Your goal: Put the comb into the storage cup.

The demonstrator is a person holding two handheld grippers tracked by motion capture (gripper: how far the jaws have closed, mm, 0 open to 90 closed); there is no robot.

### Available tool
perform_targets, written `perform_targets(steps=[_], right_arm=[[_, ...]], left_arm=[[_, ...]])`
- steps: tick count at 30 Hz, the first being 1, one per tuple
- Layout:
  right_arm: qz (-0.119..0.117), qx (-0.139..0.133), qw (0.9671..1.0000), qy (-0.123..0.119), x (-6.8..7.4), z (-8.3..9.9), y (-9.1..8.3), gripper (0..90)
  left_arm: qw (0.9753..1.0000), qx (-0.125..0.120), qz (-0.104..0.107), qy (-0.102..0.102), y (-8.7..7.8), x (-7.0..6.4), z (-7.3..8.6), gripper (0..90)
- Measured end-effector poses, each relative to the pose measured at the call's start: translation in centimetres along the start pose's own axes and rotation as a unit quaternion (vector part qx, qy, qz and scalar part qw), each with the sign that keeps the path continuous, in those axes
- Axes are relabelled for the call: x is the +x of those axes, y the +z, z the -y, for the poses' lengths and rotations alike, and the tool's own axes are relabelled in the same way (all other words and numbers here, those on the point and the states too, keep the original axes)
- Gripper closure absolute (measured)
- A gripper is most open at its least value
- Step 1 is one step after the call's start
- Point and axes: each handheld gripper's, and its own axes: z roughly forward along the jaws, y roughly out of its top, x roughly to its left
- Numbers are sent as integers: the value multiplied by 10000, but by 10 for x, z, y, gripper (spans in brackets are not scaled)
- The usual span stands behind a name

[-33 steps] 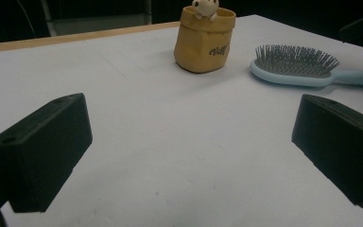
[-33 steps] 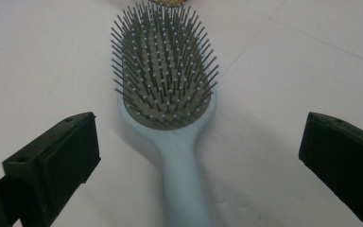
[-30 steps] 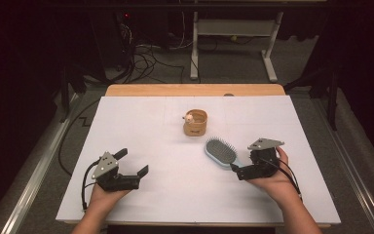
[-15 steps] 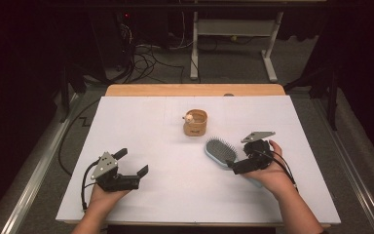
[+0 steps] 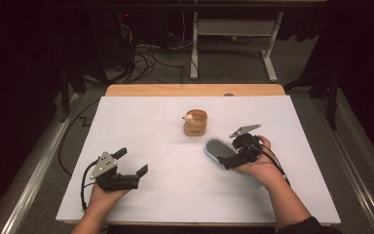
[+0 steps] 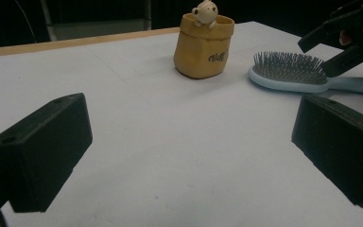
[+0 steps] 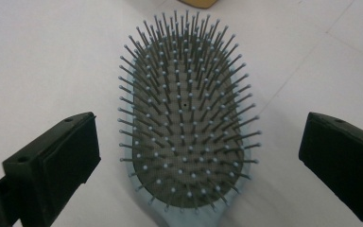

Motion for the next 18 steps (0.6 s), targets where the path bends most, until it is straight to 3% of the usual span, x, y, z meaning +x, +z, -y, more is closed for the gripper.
perform_targets(steps=[8,18], right_arm=[[-140,331,9994,-7,-1,-5,18,23],[-157,546,9983,-104,0,-7,27,40]], left_arm=[[10000,-37,-21,-28,-1,1,0,0],[10000,-26,-15,-14,0,0,0,1]])
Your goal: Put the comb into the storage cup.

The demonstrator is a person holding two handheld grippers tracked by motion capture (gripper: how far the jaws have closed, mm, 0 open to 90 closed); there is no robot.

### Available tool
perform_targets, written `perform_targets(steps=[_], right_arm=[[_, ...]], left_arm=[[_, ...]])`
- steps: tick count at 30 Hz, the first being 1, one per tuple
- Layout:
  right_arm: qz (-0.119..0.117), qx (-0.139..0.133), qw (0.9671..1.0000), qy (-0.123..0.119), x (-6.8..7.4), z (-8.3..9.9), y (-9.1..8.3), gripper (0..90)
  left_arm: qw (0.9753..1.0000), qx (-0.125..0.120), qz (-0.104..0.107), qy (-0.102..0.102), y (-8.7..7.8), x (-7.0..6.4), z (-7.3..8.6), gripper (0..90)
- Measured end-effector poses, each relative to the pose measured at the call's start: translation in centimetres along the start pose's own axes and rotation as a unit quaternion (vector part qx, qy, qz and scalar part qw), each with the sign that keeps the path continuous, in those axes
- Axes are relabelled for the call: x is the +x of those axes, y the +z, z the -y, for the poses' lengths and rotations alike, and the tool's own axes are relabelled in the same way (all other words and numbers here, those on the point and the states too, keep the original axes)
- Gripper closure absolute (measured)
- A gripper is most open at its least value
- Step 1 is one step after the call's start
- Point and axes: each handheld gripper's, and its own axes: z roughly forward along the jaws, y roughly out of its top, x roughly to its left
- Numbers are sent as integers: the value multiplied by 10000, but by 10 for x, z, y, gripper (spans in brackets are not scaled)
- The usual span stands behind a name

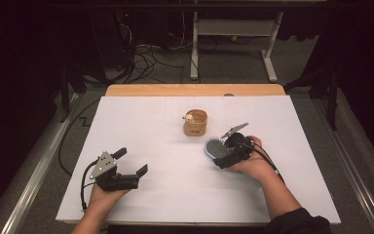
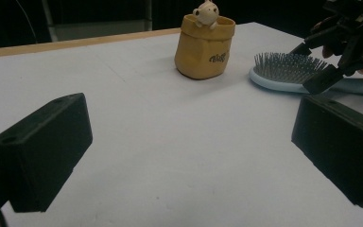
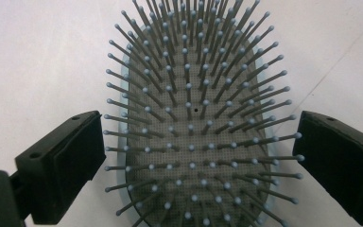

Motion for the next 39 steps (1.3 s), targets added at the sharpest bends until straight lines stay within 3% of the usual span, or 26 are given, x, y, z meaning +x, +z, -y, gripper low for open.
perform_targets(steps=[15,39], right_arm=[[-39,177,9998,-78,-2,-3,7,131],[29,341,9990,-280,2,-7,10,105]], left_arm=[[10000,-5,-22,-28,0,1,0,1],[10000,-5,-24,-26,-1,0,0,4]])
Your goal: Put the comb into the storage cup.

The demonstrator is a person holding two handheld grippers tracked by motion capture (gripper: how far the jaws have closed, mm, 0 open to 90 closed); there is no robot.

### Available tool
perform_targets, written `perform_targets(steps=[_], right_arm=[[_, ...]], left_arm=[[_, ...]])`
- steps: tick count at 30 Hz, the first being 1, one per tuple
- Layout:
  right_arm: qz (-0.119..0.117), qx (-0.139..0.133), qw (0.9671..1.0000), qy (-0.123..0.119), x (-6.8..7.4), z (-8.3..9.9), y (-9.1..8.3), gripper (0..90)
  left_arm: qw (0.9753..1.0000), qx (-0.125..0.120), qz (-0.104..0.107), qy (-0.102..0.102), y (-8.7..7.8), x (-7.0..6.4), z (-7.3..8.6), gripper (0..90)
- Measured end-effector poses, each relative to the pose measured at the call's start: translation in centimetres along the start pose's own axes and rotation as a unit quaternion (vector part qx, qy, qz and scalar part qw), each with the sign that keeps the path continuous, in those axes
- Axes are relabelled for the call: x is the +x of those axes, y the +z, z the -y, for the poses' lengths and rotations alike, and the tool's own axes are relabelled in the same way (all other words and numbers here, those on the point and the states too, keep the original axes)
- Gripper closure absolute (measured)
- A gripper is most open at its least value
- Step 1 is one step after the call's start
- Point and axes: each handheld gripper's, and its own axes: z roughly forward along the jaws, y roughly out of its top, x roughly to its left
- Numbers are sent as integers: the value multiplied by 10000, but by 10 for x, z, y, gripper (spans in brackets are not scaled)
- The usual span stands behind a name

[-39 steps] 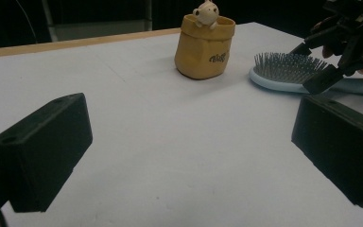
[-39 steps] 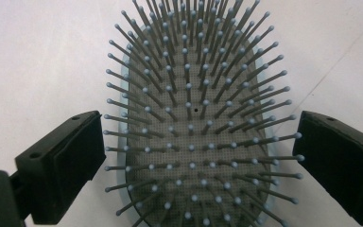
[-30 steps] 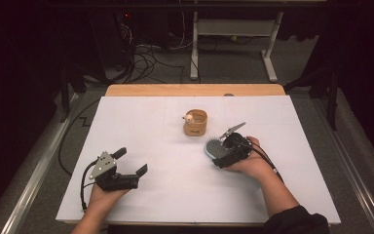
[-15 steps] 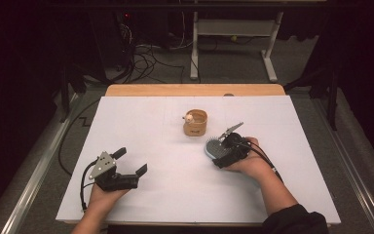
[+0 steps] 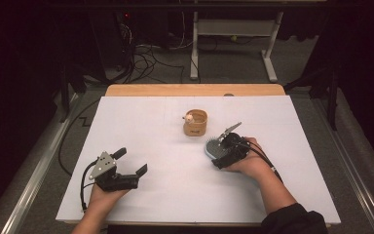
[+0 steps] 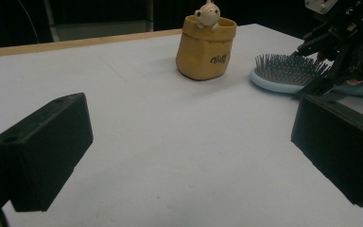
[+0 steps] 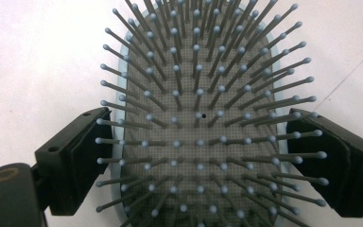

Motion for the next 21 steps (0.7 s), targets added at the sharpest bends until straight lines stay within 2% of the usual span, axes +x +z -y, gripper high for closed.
perform_targets(steps=[10,11,16,21], right_arm=[[6,89,9999,58,-1,-2,-2,150],[16,108,9999,-15,-1,-3,-2,154],[9,175,9998,46,0,-4,-2,164],[23,228,9997,-22,0,-6,-1,163]], left_arm=[[10000,24,-5,0,0,-1,1,4],[10000,14,-2,14,0,-1,1,4],[10000,27,-2,13,1,-1,1,5],[10000,23,-8,7,0,-1,1,5]])
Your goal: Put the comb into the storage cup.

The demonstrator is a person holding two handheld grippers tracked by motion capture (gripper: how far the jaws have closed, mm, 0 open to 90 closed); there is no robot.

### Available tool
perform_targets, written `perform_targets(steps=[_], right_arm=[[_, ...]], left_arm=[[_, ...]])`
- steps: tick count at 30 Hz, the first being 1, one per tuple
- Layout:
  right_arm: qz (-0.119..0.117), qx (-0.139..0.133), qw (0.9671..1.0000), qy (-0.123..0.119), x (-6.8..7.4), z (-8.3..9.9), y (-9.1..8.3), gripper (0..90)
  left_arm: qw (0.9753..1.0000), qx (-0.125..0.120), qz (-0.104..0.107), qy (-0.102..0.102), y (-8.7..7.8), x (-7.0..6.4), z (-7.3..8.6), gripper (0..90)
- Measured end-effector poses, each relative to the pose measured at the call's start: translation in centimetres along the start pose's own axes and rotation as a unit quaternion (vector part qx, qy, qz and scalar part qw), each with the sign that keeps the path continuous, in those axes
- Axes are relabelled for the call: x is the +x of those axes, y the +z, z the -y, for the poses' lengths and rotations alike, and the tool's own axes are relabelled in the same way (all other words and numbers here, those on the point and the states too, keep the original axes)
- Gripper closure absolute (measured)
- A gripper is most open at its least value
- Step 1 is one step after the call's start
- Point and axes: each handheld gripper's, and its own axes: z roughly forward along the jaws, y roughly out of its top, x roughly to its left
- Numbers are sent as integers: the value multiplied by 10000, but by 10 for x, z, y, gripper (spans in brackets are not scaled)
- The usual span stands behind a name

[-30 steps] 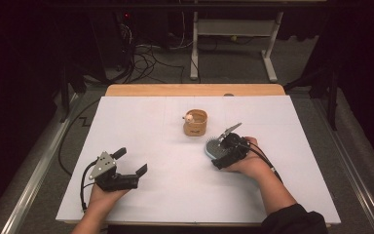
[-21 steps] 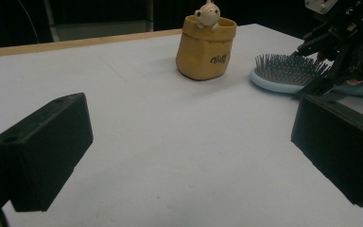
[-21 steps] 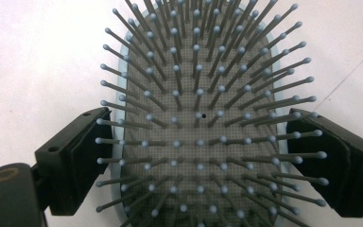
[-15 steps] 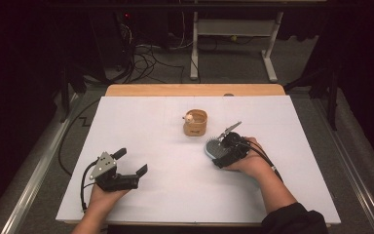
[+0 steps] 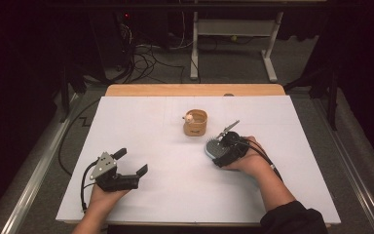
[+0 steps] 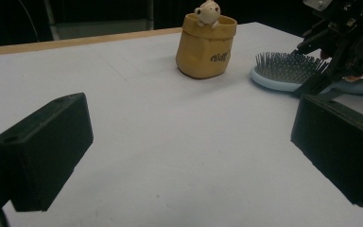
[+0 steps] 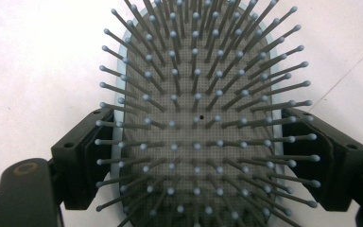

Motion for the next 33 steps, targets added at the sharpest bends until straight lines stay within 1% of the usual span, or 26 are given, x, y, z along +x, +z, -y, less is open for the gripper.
perform_targets(steps=[5,9,11,12,14,27,28,30,31,33], right_arm=[[3,38,10000,60,0,-1,0,169],[-9,58,10000,43,0,-2,-1,200],[3,122,9999,109,1,-3,-1,203],[9,129,9999,60,0,-4,-1,204],[16,173,9998,70,0,-5,-1,205],[15,256,9995,163,0,-8,-2,208],[8,278,9994,203,0,-8,-3,208],[27,244,9995,185,-1,-7,-5,209],[67,194,9996,181,-2,-6,-9,209],[80,151,9996,209,-2,-6,-12,209]], left_arm=[[10000,12,20,28,0,-2,0,6],[10000,11,14,20,1,-1,0,6],[10000,-6,10,21,-1,-1,0,6],[10000,-15,3,13,-1,-1,0,6],[10000,-18,-1,10,-1,-1,0,6],[10000,-35,-6,3,-2,0,-1,9],[10000,-36,-7,1,-2,0,-1,9],[10000,-33,-8,-1,-2,0,-1,9],[10000,-31,-6,0,-1,0,-1,9],[10000,-29,-3,2,-1,0,-1,9]])
